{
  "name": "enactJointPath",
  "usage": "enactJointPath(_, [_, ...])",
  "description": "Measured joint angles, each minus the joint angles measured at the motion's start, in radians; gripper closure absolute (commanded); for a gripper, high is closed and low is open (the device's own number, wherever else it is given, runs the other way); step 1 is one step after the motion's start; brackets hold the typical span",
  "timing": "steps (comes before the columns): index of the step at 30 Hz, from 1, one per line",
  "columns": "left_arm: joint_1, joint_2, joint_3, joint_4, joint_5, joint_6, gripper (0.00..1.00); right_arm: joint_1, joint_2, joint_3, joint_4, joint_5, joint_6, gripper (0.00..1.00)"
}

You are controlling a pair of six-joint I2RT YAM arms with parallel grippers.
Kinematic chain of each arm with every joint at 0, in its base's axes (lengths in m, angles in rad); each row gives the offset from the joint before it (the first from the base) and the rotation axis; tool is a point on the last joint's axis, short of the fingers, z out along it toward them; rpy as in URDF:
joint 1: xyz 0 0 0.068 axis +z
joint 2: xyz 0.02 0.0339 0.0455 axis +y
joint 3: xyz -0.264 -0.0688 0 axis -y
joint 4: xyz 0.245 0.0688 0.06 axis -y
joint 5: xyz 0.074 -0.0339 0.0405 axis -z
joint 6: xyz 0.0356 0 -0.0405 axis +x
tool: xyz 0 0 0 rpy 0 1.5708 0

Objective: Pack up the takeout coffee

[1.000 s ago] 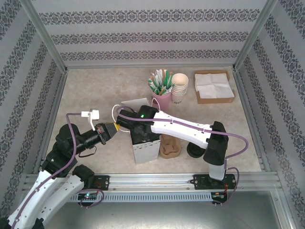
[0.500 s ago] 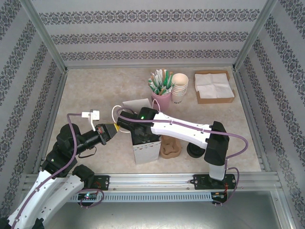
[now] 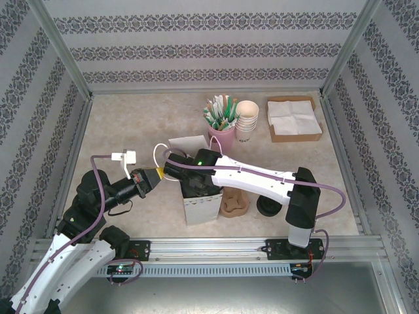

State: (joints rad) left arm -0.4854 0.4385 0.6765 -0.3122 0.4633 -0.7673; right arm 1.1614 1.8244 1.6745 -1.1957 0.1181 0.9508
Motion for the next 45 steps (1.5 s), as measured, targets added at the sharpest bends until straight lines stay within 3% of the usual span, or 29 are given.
enactJointPath(17, [0.0, 0.013, 0.0, 0.01, 0.0, 0.0, 0.97, 0.008, -0.053, -0.098, 0.09, 0.013, 0.0, 0.44])
enactJointPath(45, [0.0, 0.013, 0.002, 0.01, 0.0, -0.001, 0.97, 0.061, -0.025, -0.108, 0.106, 0.076, -0.003, 0.44])
